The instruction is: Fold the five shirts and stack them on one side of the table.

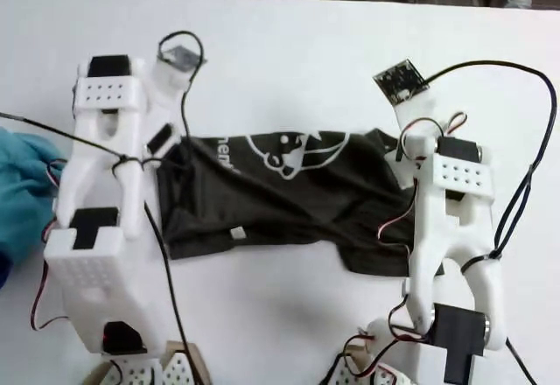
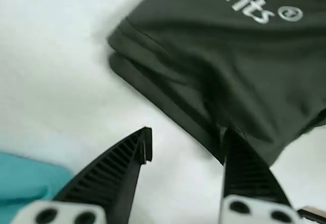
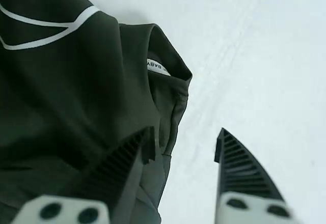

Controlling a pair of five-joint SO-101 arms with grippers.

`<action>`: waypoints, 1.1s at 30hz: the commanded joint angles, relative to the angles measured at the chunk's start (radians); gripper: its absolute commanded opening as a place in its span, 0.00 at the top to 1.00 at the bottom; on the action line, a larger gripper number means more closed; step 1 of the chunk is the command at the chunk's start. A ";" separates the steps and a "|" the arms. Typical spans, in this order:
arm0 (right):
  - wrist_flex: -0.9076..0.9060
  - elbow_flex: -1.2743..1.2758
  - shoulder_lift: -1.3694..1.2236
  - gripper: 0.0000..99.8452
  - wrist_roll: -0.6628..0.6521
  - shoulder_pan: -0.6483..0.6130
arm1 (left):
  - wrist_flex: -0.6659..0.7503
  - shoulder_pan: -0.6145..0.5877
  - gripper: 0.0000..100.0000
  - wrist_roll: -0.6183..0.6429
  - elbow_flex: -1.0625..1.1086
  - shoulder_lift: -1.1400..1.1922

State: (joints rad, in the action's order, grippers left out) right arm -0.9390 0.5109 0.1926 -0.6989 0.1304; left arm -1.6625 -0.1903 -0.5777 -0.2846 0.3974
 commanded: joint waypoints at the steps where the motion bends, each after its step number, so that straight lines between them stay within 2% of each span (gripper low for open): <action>1: 0.016 -0.046 0.002 0.80 0.006 -0.004 | 0.028 -0.005 0.76 0.040 0.058 -0.009; 8: 0.018 -0.046 0.002 0.80 0.006 -0.004 | 0.259 0.052 0.76 0.256 0.223 -0.009; 13: 0.018 -0.046 0.002 0.80 0.005 -0.004 | 0.293 0.100 0.76 0.390 0.223 -0.009; 15: 0.018 -0.046 0.002 0.80 0.005 -0.002 | 0.310 0.106 0.79 0.420 0.228 -0.008; 20: 0.016 -0.046 0.002 0.80 0.002 0.015 | 0.318 0.100 0.92 0.440 0.248 -0.008; 28: 0.016 -0.046 0.002 0.80 0.000 0.018 | 0.324 0.098 0.93 0.433 0.308 -0.009; 31: 0.016 -0.046 0.002 0.80 0.000 0.018 | 0.315 0.089 0.98 0.433 0.309 -0.015; 33: 0.016 -0.046 0.002 0.80 0.000 0.019 | 0.298 0.077 0.97 0.433 0.305 -0.017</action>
State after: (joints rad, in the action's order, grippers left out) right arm -0.9360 0.5109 0.1926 -0.7004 0.1381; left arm -1.3479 -0.0967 -0.1450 0.0269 0.3974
